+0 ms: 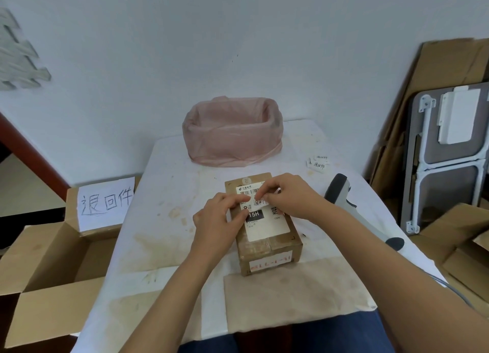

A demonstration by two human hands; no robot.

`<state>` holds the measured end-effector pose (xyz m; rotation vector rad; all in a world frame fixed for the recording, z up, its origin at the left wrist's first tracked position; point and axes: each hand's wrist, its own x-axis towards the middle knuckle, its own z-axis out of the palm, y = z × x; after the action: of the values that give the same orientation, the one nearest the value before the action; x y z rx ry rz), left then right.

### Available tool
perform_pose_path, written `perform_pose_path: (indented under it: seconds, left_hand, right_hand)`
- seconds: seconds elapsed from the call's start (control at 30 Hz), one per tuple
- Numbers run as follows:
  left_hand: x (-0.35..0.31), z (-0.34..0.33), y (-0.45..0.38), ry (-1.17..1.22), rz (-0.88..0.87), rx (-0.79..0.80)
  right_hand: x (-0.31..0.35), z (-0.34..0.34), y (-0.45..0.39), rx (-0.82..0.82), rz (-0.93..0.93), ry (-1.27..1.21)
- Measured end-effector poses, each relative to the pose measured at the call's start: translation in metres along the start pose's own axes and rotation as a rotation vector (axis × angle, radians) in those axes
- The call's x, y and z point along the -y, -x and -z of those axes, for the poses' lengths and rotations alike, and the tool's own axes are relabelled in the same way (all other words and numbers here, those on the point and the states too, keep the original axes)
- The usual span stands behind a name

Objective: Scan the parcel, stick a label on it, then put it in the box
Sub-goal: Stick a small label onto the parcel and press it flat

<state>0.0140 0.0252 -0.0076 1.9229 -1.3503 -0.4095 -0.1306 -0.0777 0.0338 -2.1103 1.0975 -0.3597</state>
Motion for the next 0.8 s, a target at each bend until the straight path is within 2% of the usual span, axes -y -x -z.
perform_pose_path:
  seconds: [0.33,0.8]
  left_hand:
    - [-0.0020,-0.0017,0.0000,-0.049,-0.003,-0.029]
    - [-0.0048,-0.0087,-0.0032,-0.086,-0.004,-0.083]
  right_hand:
    - [-0.0010,-0.0022,-0.0010,-0.017,0.039,0.134]
    - [0.0012,-0.0041,0.0035,-0.032,0.043,0.176]
